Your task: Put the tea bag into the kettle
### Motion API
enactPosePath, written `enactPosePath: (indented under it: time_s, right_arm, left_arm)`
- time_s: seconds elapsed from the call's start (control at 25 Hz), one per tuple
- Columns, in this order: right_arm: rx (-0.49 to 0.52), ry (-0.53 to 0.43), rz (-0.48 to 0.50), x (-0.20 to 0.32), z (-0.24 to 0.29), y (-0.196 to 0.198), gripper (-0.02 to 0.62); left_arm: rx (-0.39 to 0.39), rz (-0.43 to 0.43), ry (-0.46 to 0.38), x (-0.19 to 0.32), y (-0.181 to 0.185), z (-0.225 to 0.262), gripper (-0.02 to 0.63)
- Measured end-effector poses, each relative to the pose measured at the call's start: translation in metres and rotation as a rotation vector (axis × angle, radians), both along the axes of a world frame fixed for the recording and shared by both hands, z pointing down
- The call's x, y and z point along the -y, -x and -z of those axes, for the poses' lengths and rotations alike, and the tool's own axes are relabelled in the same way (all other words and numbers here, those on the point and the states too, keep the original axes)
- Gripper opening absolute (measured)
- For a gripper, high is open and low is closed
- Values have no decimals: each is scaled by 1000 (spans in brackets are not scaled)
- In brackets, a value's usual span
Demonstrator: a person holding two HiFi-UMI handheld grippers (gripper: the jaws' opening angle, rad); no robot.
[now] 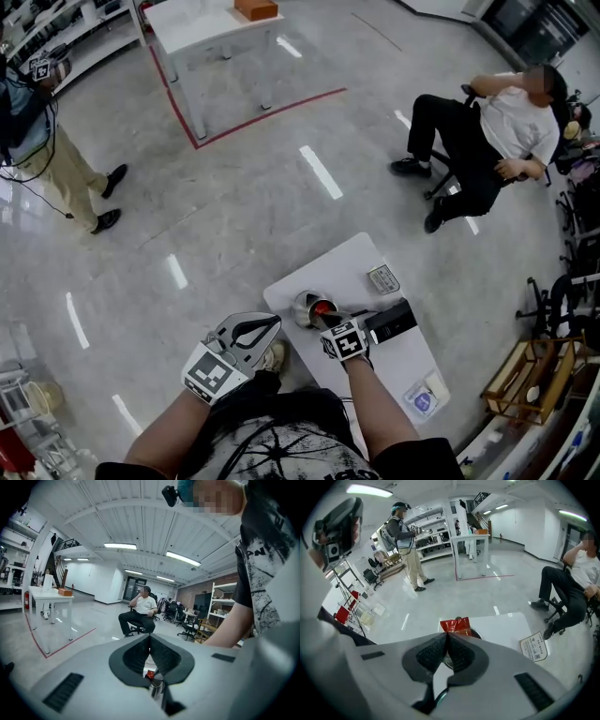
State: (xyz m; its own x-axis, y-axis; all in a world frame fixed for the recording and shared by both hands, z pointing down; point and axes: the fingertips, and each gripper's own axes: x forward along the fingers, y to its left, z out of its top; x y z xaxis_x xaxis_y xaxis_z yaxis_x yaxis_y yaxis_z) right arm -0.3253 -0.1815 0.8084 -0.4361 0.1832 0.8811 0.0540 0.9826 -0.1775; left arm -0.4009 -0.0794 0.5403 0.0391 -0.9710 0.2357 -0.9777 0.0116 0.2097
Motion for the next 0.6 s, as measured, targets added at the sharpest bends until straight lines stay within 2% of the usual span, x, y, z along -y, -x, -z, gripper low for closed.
enactPosePath:
  time_s: [0.2, 0.32, 0.6]
  right_arm:
    - [-119, -33, 29, -4, -27, 4, 15]
    - [-148, -41, 44, -4, -35, 8, 15]
    - [-217, -59, 64, -4, -43, 8, 15]
  left_arm:
    - [-23, 27, 21, -11, 11, -9, 8]
    - [-47, 35, 16, -11, 13, -9, 8]
    - [-47, 54, 9, -10, 17, -4, 7]
